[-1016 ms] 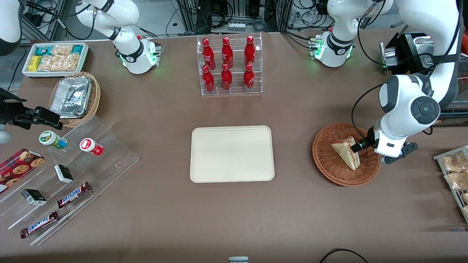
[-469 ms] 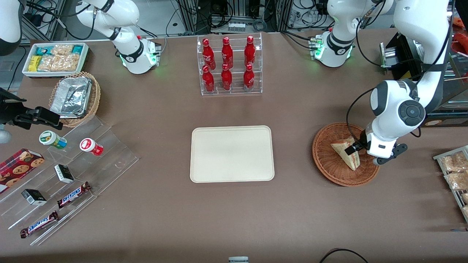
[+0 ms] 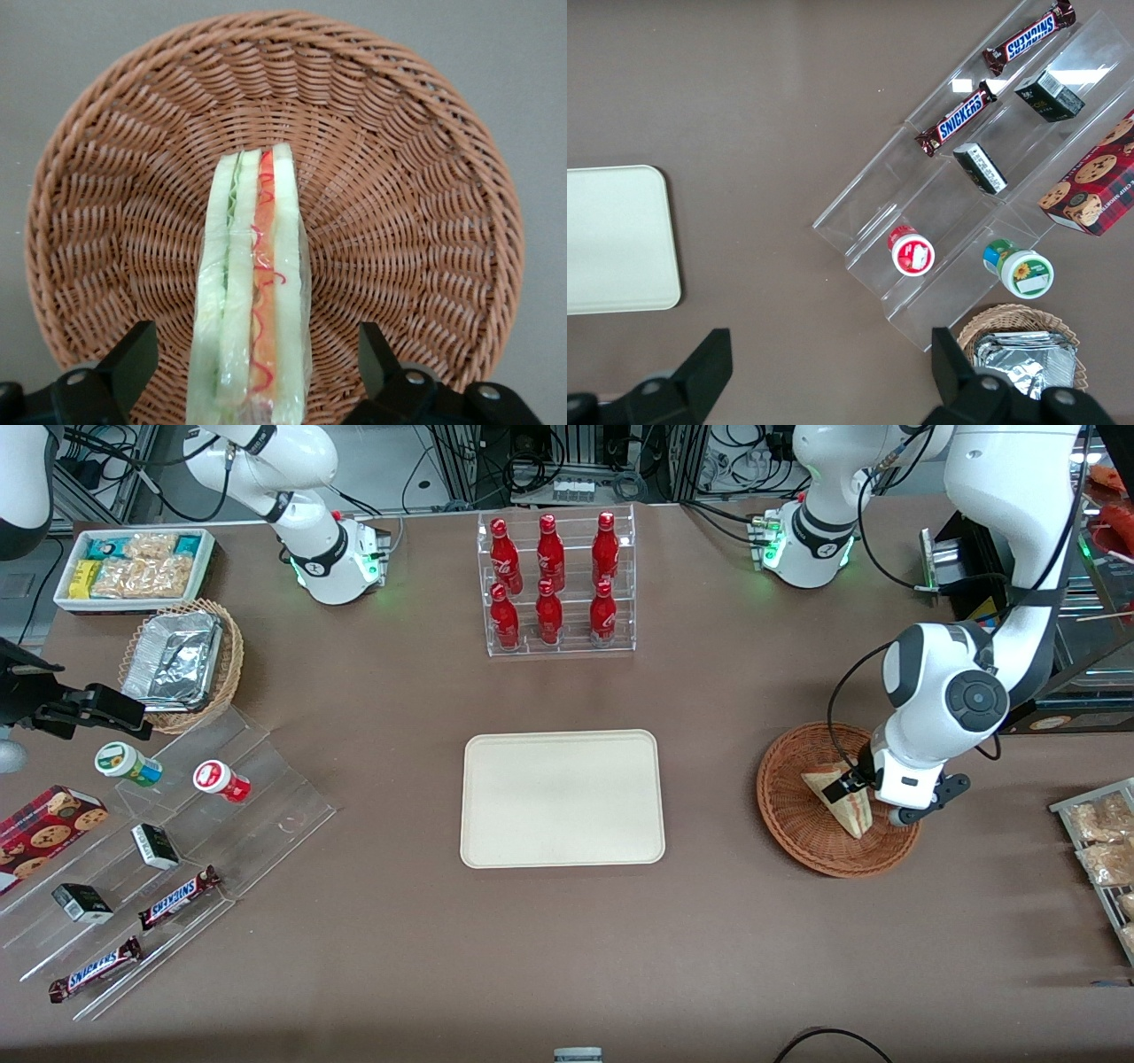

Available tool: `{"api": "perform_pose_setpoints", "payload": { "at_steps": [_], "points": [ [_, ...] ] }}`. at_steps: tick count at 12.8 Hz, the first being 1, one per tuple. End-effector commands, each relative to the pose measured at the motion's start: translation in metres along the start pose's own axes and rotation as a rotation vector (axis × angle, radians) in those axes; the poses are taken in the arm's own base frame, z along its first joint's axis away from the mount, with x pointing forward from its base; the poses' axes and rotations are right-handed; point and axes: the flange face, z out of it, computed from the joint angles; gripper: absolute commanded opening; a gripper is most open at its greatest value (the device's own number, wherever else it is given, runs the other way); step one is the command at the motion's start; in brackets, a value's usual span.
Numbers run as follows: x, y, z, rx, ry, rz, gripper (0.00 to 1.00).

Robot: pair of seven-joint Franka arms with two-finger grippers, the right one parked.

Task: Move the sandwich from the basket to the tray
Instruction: 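Close the left gripper on the sandwich's wrapped edge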

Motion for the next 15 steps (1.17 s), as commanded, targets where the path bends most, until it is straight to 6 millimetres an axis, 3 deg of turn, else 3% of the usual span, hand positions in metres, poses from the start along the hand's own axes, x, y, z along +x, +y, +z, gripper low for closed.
{"api": "perform_pose_setpoints", "payload": {
  "at_steps": [1, 2, 3, 5, 6, 9, 12, 15],
  "points": [
    [-0.003, 0.001, 0.009, 0.005, 0.011, -0.009, 0.99],
    [-0.003, 0.001, 0.012, 0.007, 0.007, -0.009, 0.97],
    [-0.003, 0.000, 0.014, 0.008, 0.005, -0.015, 0.89],
    [-0.005, -0.002, 0.016, 0.013, -0.001, -0.041, 0.24],
    [-0.006, -0.001, 0.015, 0.012, 0.001, -0.039, 0.02],
    [-0.007, -0.001, 0.008, 0.014, 0.002, -0.038, 0.00],
    [-0.018, 0.011, -0.036, 0.061, -0.008, 0.015, 0.00],
    [-0.049, 0.046, -0.070, 0.193, -0.014, 0.162, 0.00]
  ]
}}
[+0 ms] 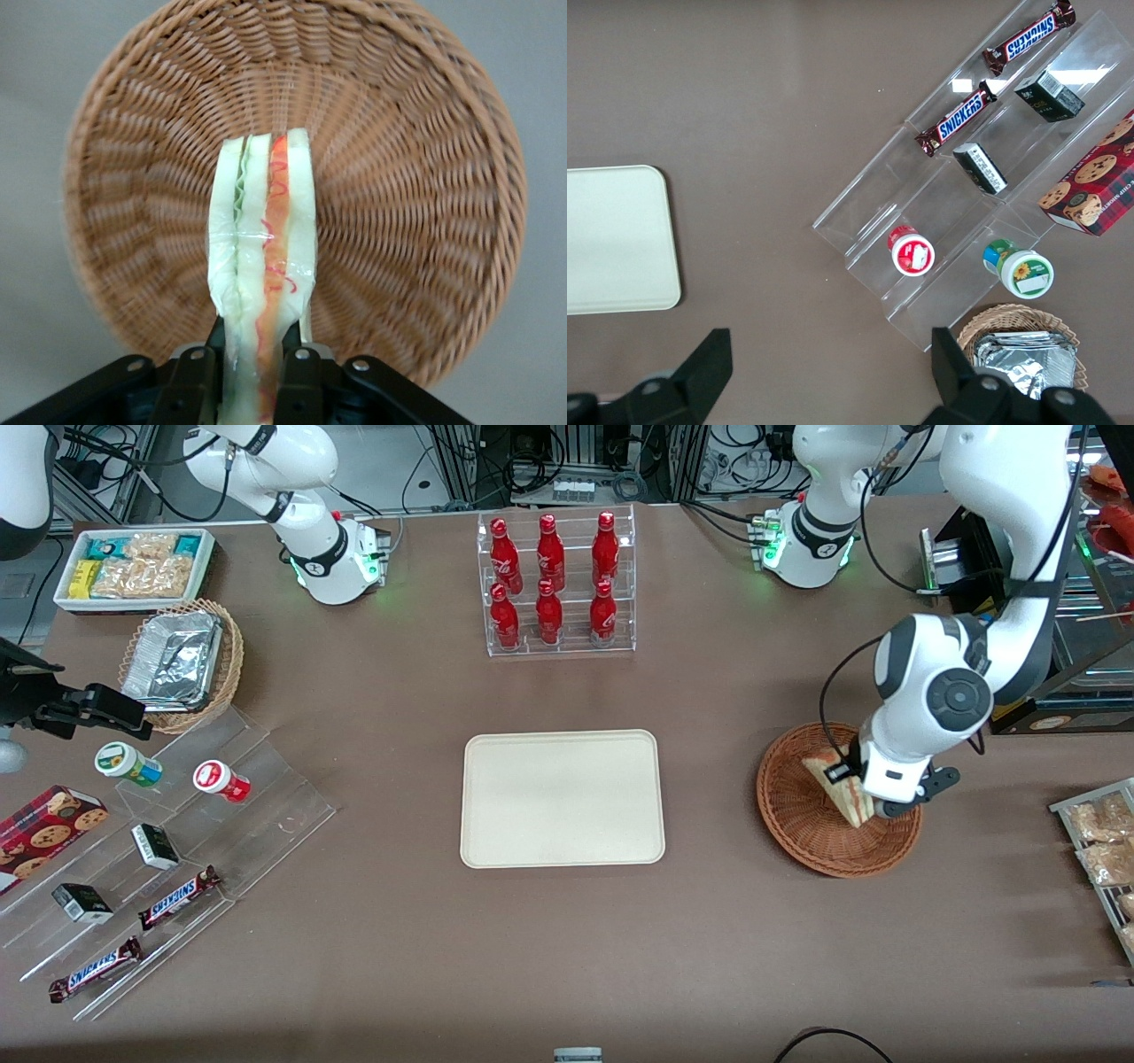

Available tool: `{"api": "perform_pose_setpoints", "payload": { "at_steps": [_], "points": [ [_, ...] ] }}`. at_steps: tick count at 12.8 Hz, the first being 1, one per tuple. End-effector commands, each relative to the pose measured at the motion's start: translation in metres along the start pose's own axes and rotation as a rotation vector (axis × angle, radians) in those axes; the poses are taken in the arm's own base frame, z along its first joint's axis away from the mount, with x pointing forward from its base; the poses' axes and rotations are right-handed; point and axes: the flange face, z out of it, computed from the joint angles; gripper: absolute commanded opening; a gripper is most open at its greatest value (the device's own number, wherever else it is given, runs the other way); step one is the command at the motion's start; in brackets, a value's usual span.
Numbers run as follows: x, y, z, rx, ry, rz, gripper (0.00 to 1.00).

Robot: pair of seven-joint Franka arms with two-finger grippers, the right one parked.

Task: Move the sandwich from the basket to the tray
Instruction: 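Lift the sandwich and carry it over the cream tray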

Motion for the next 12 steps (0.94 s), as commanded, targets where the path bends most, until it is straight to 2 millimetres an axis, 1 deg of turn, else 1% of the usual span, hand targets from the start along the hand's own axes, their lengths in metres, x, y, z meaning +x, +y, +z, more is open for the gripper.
{"api": "perform_pose_setpoints", "payload": {
  "at_steps": [1, 2, 4, 5, 7, 9, 10, 11, 12],
  "points": [
    [-0.031, 0.037, -0.038, 0.075, 0.024, 0.102, 0.00],
    [-0.044, 0.057, -0.049, 0.067, 0.034, 0.142, 0.00],
    [-0.069, 0.097, -0.064, 0.037, 0.055, 0.223, 0.00],
    [-0.082, 0.122, -0.065, 0.013, 0.044, 0.261, 0.00],
    [-0.101, 0.159, -0.062, -0.019, 0.024, 0.303, 0.00],
    [-0.115, 0.203, -0.056, -0.072, -0.014, 0.364, 0.00],
    [-0.128, 0.229, -0.053, -0.088, -0.023, 0.409, 0.00],
    [-0.145, 0.254, -0.049, -0.086, -0.013, 0.440, 0.00],
    [-0.151, 0.271, -0.039, -0.079, -0.019, 0.425, 0.00]
  ]
}}
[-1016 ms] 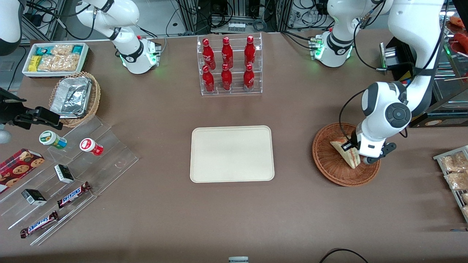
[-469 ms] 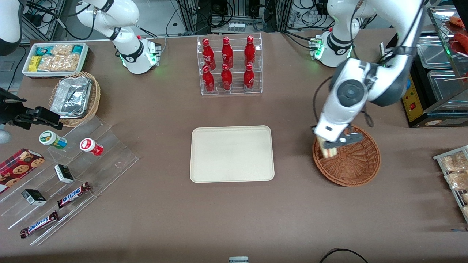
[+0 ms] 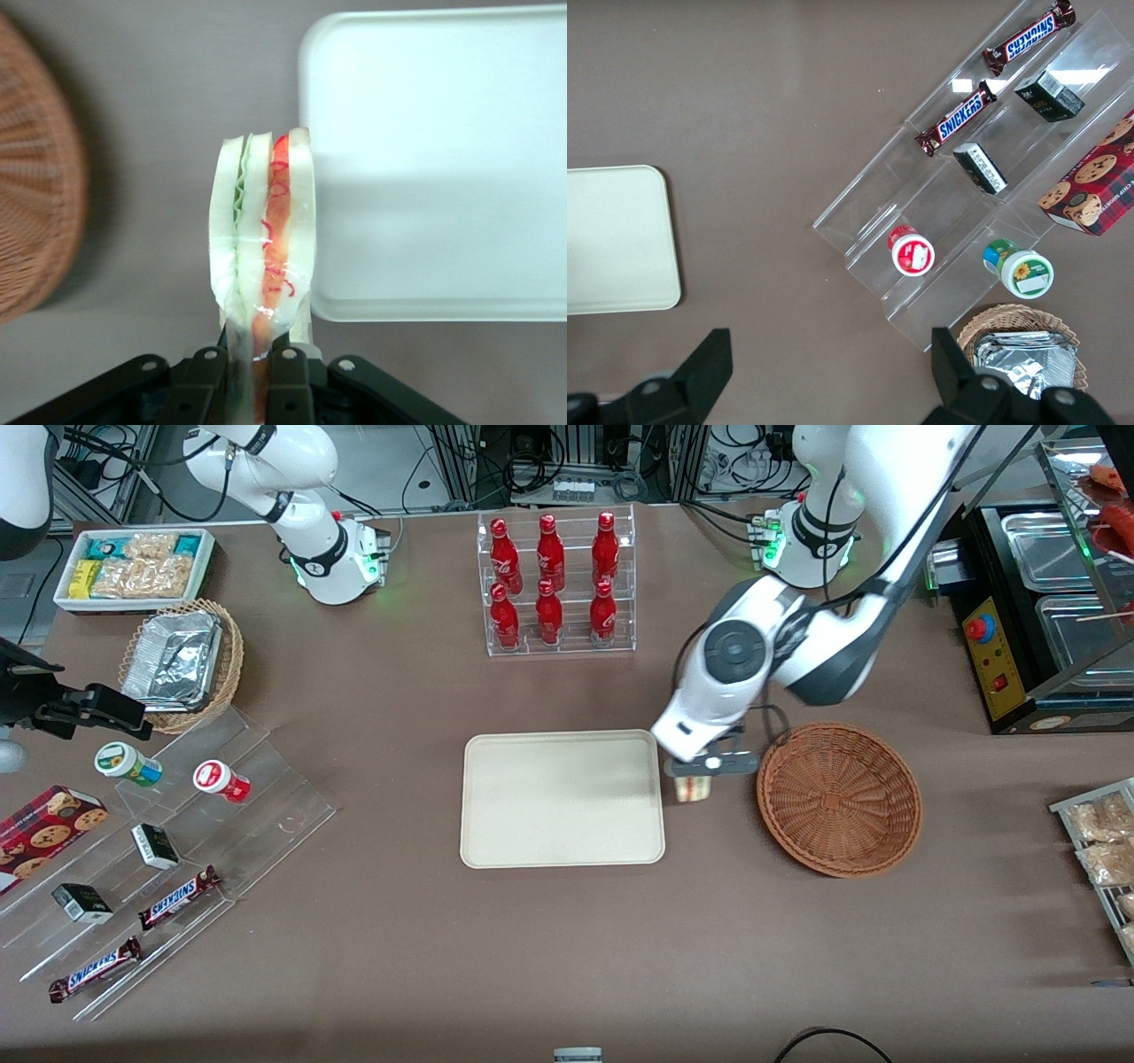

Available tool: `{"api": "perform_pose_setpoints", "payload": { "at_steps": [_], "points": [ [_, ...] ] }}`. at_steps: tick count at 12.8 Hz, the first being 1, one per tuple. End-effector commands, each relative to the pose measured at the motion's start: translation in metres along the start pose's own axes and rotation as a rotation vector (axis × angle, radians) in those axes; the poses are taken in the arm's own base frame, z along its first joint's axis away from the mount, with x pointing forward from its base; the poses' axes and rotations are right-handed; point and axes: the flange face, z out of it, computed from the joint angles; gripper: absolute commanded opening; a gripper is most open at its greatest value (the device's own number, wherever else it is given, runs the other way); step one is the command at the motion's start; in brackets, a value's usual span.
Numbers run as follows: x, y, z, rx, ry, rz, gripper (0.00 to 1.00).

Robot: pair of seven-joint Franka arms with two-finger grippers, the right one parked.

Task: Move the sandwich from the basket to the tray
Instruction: 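Lift the sandwich and carry it over the cream tray, then lower the sandwich onto the tray and open the left gripper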

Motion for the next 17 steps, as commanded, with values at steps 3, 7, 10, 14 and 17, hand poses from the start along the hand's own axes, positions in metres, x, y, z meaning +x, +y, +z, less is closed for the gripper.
{"api": "perform_pose_setpoints", "payload": {
  "at_steps": [3, 7, 10, 14, 17],
  "points": [
    [0.024, 0.072, 0.034, 0.041, -0.016, 0.001, 0.00],
    [0.042, 0.081, 0.051, 0.005, -0.033, 0.033, 0.00],
    [0.050, 0.088, 0.066, -0.016, -0.047, 0.041, 0.00],
    [0.051, 0.098, 0.076, -0.044, -0.038, 0.049, 0.00],
    [0.050, 0.104, 0.084, -0.048, -0.018, 0.067, 0.00]
  ]
}}
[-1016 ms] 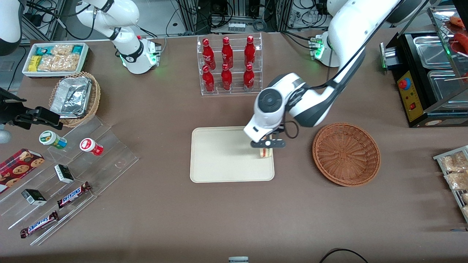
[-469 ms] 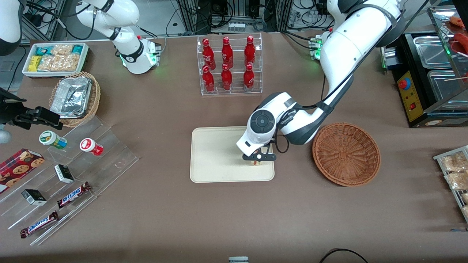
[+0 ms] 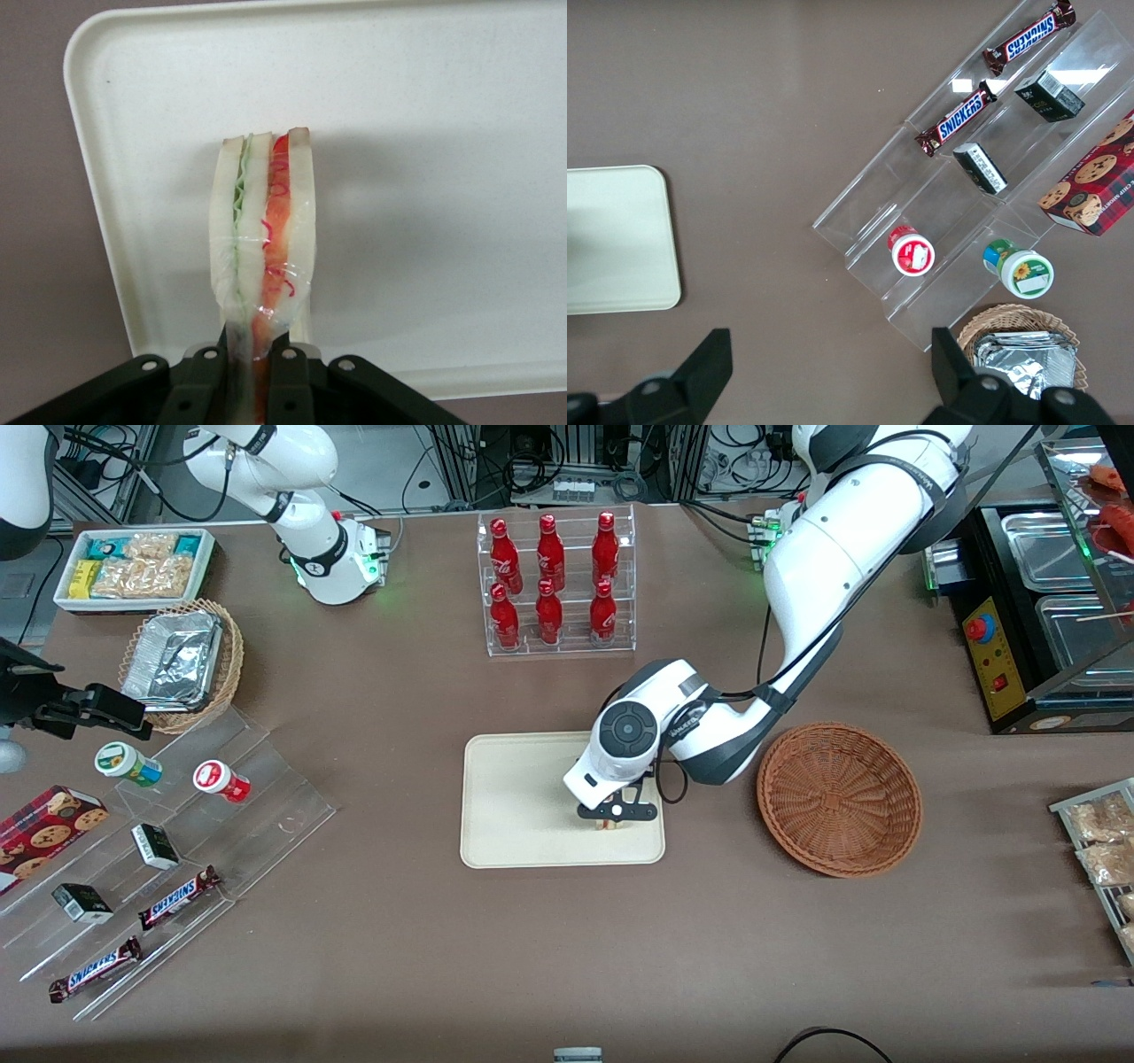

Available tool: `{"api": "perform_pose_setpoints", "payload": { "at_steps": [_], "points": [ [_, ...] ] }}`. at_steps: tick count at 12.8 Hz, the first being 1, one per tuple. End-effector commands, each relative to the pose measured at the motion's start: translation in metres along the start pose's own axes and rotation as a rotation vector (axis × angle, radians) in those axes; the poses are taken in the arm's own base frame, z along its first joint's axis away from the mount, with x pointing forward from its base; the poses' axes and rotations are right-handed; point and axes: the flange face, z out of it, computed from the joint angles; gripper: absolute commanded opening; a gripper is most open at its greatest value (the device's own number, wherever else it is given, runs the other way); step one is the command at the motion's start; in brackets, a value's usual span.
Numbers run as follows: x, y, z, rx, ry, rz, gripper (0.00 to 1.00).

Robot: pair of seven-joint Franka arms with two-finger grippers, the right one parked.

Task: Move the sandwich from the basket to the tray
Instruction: 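Lower the sandwich onto the tray and open the left gripper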

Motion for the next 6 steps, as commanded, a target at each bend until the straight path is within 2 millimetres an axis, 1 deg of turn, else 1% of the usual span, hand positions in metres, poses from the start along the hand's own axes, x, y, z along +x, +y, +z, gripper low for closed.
{"api": "perform_pose_setpoints", "payload": {
  "at_steps": [1, 3, 4, 5, 6],
  "points": [
    [0.0038, 0.0085, 0.0072, 0.011, 0.020, 0.027, 0.00],
    [0.0048, 0.0090, 0.0068, 0.006, 0.026, 0.029, 0.00],
    [0.0049, 0.0091, 0.0067, 0.004, 0.026, 0.030, 0.41],
    [0.0049, 0.0091, 0.0057, 0.004, 0.029, 0.029, 0.87],
    [0.0058, 0.0070, 0.0045, 0.011, 0.032, 0.018, 1.00]
  ]
}}
